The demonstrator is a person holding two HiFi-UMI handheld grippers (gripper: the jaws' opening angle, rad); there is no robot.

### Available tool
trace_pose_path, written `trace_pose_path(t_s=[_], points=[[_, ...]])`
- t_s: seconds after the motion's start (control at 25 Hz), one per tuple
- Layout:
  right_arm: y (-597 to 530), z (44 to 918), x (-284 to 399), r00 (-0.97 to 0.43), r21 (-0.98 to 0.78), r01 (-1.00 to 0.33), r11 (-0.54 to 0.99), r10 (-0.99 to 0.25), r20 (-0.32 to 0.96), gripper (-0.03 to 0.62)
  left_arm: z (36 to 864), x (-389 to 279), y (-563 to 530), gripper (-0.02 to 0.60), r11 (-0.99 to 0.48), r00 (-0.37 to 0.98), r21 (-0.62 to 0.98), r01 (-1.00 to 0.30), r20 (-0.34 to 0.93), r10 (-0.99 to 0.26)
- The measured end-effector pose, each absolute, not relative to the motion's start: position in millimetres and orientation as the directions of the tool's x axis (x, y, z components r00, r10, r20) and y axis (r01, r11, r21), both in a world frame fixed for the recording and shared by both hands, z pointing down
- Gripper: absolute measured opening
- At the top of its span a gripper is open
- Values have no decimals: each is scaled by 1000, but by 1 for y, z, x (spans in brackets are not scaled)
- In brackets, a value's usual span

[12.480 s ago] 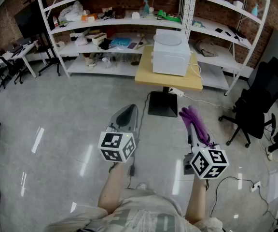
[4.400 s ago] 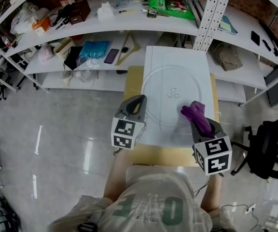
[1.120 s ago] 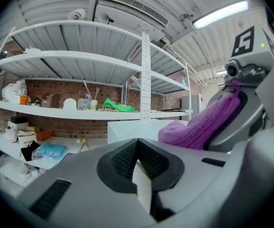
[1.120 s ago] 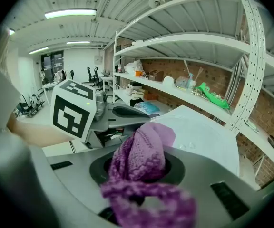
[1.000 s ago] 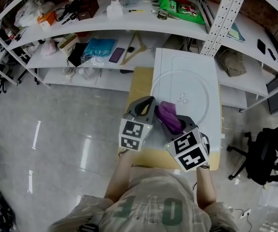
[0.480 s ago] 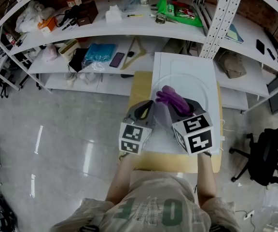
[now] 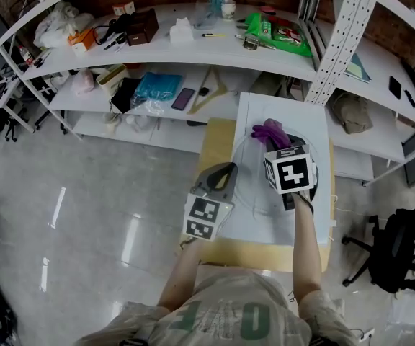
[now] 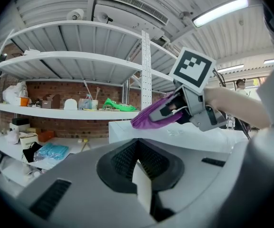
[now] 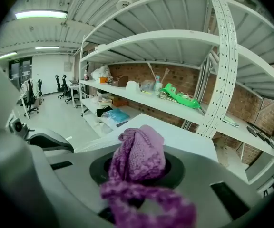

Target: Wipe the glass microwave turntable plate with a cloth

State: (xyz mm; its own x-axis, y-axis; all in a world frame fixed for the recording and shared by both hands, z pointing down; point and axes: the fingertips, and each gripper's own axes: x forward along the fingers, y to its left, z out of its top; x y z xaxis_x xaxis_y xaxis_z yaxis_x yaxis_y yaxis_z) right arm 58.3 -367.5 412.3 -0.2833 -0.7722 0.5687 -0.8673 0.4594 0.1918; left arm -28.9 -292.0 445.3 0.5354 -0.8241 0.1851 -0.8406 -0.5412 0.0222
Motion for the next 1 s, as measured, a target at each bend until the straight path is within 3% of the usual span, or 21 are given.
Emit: trace_pose_path(t_s=[0.48, 1.0], points=[[-295, 424, 50, -315, 212, -813, 542, -717, 622, 54, 447, -31, -292, 2, -535, 523, -10, -845, 197, -829], [-185, 426, 49, -397, 120, -789, 602, -650, 648, 54, 446, -31, -292, 2, -523, 503, -35, -852, 223, -835]])
